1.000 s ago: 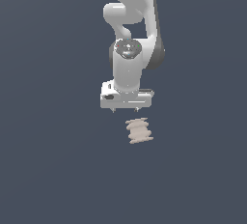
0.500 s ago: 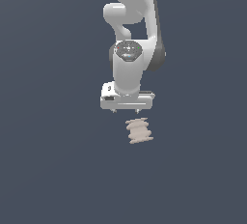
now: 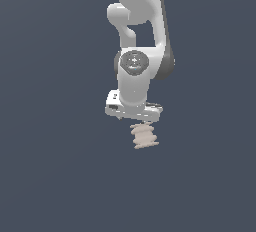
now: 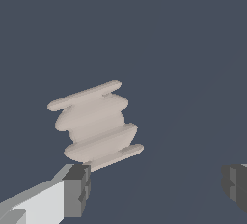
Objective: Pick up the object and move it to a goal position.
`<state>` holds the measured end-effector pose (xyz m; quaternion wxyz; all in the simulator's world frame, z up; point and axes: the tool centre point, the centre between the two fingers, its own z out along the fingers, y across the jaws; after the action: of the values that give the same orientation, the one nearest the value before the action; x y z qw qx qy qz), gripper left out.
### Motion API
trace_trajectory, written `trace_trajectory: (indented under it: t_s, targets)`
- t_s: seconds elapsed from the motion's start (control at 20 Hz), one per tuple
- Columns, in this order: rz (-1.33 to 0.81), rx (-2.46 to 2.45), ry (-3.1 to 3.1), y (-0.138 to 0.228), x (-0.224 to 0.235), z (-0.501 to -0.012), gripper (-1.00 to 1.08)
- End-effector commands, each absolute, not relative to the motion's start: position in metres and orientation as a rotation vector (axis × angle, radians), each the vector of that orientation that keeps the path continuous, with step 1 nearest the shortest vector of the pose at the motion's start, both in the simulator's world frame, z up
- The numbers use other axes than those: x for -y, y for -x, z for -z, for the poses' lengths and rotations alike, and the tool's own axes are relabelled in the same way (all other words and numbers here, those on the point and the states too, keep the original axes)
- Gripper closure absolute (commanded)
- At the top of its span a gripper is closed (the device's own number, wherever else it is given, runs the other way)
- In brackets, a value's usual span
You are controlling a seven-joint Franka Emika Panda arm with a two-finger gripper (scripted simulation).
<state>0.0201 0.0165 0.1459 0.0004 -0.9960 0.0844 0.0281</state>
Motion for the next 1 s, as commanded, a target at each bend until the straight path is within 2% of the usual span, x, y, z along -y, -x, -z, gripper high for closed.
trace_trajectory:
  t_s: [0.0,0.95]
  targets:
    - [-0.112,-0.359,3.115,-0.026,-0.019,-0.142,-1.0]
    - [-0.326,-1.119,2.916,-0.068,-0.052,-0.11,-1.0]
